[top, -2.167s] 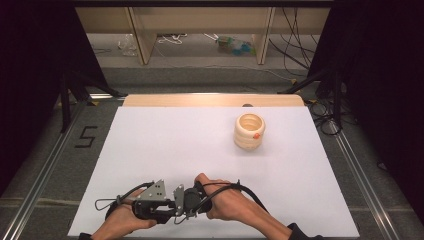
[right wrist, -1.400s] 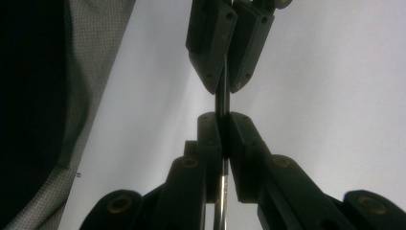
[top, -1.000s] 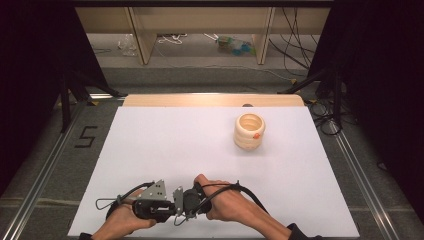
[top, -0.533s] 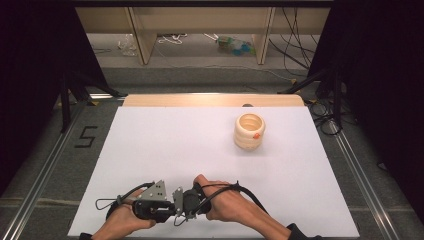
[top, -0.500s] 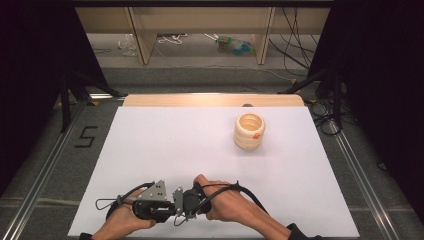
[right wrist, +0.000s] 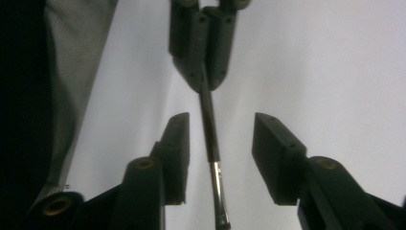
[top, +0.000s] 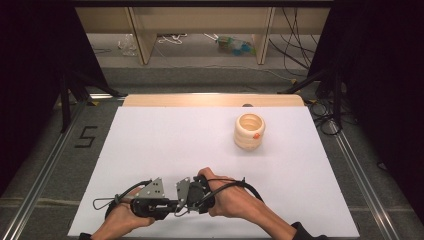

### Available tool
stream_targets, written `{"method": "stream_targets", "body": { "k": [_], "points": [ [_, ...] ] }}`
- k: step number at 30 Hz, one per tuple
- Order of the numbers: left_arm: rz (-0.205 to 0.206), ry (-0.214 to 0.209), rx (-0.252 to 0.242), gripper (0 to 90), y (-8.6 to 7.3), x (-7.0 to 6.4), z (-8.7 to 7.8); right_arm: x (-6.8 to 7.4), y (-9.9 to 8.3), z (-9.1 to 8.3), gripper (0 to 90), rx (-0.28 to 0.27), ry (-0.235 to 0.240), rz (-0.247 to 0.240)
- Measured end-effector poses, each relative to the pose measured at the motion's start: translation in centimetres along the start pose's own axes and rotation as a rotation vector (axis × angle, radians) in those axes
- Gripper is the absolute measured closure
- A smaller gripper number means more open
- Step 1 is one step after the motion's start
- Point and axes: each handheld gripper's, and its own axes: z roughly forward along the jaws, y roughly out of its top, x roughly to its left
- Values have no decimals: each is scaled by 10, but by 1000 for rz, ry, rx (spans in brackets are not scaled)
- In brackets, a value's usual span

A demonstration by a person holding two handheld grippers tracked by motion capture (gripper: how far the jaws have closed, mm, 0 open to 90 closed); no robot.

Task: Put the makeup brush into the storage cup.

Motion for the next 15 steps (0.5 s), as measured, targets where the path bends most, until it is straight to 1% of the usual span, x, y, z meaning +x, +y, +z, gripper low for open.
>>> {"method": "stream_targets", "body": {
  "k": [1,2,3,4,5,6,7,9,10,11,12,14,15],
  "points": [
    [10,7,8,834,0,1,-1,-1,-1,-1,523,-12,-9,10],
    [3,9,-5,834,0,1,-1,-3,-2,-3,504,-24,-21,27],
    [6,21,-5,833,1,2,-2,-4,-4,-4,488,-39,-26,37],
    [3,17,-16,833,1,2,-1,-6,-5,-6,465,-66,-31,45],
    [-12,16,-30,834,0,1,-1,-6,-6,-8,451,-60,-36,69],
    [-15,34,-30,833,0,1,-2,-6,-8,-9,431,-82,-45,85],
    [-9,32,-28,834,1,2,-3,-7,-10,-10,417,-98,-51,107],
    [-9,33,-36,833,1,3,-4,-9,-13,-12,392,-116,-79,122],
    [-14,37,-45,834,1,3,-4,-9,-14,-13,381,-126,-91,142],
    [-7,39,-30,833,1,4,-6,-11,-16,-15,367,-133,-99,152],
    [-14,44,-40,833,1,4,-5,-13,-18,-15,354,-142,-113,150],
    [-20,62,-55,833,1,4,-5,-13,-21,-19,335,-147,-135,191],
    [-20,57,-59,833,1,5,-6,-15,-22,-18,312,-176,-139,173]
  ]
}}
